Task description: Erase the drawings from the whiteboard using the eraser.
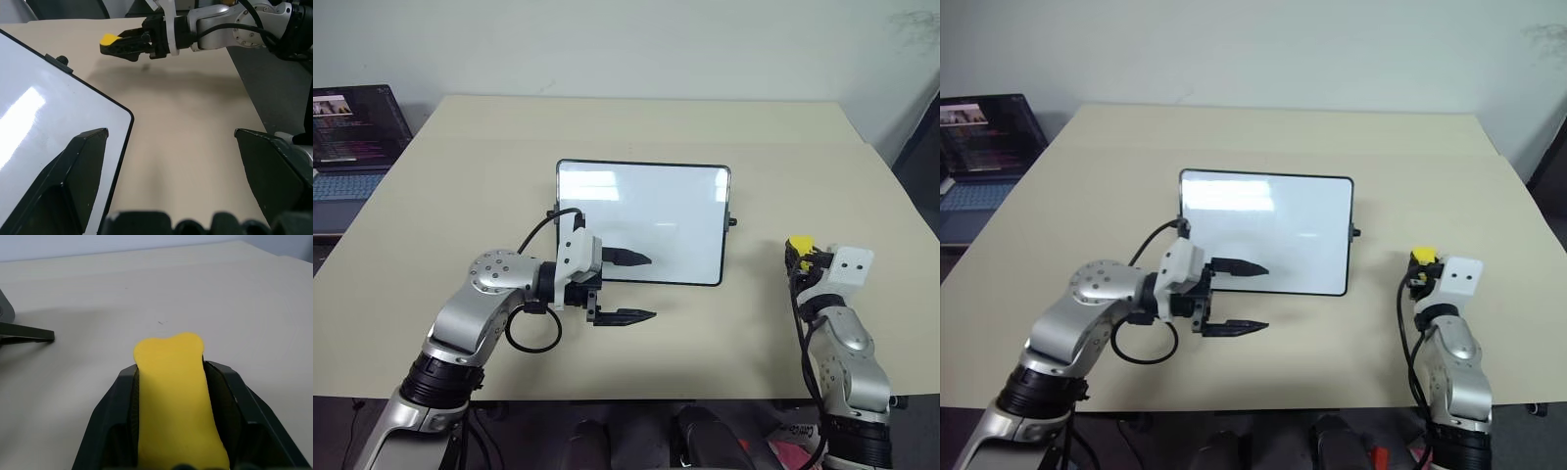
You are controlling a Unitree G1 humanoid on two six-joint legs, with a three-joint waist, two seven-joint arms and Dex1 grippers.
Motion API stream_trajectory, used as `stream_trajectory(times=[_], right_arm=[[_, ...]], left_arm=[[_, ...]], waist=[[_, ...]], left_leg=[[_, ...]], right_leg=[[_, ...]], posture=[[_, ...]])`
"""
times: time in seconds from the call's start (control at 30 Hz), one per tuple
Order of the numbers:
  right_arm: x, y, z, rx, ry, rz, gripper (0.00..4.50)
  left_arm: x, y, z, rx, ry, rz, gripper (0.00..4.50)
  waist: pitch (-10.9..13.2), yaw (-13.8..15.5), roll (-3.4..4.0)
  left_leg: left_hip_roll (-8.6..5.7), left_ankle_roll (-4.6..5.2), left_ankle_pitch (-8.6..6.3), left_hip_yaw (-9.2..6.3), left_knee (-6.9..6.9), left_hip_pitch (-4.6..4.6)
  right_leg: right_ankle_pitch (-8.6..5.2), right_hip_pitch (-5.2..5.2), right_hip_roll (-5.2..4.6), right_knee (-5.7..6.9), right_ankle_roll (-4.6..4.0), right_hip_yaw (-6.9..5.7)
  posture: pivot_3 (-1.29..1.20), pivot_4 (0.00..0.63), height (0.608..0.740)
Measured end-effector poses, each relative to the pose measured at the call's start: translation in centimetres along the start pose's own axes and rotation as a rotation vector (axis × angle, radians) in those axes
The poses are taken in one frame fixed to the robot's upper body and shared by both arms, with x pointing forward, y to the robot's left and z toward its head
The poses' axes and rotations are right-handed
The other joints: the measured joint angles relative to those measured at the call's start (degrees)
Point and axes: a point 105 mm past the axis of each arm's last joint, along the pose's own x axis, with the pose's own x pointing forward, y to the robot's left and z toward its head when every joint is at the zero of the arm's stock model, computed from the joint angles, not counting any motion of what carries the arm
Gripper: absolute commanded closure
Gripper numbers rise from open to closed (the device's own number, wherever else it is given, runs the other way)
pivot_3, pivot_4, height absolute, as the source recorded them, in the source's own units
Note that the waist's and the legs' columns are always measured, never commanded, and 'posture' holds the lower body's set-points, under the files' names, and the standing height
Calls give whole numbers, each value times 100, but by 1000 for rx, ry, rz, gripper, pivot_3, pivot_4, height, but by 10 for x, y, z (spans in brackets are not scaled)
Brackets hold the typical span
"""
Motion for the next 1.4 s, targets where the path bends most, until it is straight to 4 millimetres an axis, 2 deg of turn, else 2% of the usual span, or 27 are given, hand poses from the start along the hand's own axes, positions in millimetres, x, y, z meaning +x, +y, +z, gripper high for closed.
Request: stream_trajectory(times=[0.63, 0.83, 0.93, 1.1, 1.4], right_arm=[[-4, -14, -7, -95, 42, -71, 2391], [-9, -3, -15, -58, 73, 22, 2391], [-13, -5, -29, -39, 156, 18, 2391], [-15, -4, -29, -16, 191, 15, 2391], [-5, 1, -20, 7, 188, -3, 2391]], left_arm=[[2, 1, 4, 28, -32, 4, 0], [4, 10, 15, 63, -77, 40, 0], [3, 12, 18, 71, -81, 49, 0], [2, 12, 17, 68, -81, 51, 0], [2, 13, 16, 62, -80, 52, 0]], waist=[[0, 8, 0], [0, 6, 0], [-1, 12, 1], [-1, 10, 1], [-1, 2, 1]], left_leg=[[-1, 0, 0, 1, 0, 0], [0, 0, 0, 3, 0, 6], [0, 0, 0, 1, -1, 15], [0, 0, 0, 3, -1, 28], [0, 0, 0, 4, -3, 29]], right_leg=[[0, 1, 0, 0, 0, 0], [0, 6, 0, 1, 0, 1], [0, 13, 0, 0, 0, 3], [0, 25, 1, 0, 0, 4], [0, 25, 2, -1, 0, 4]], posture=[[0, 150, 740], [0, 150, 740], [0, 150, 740], [0, 150, 740], [0, 150, 740]])
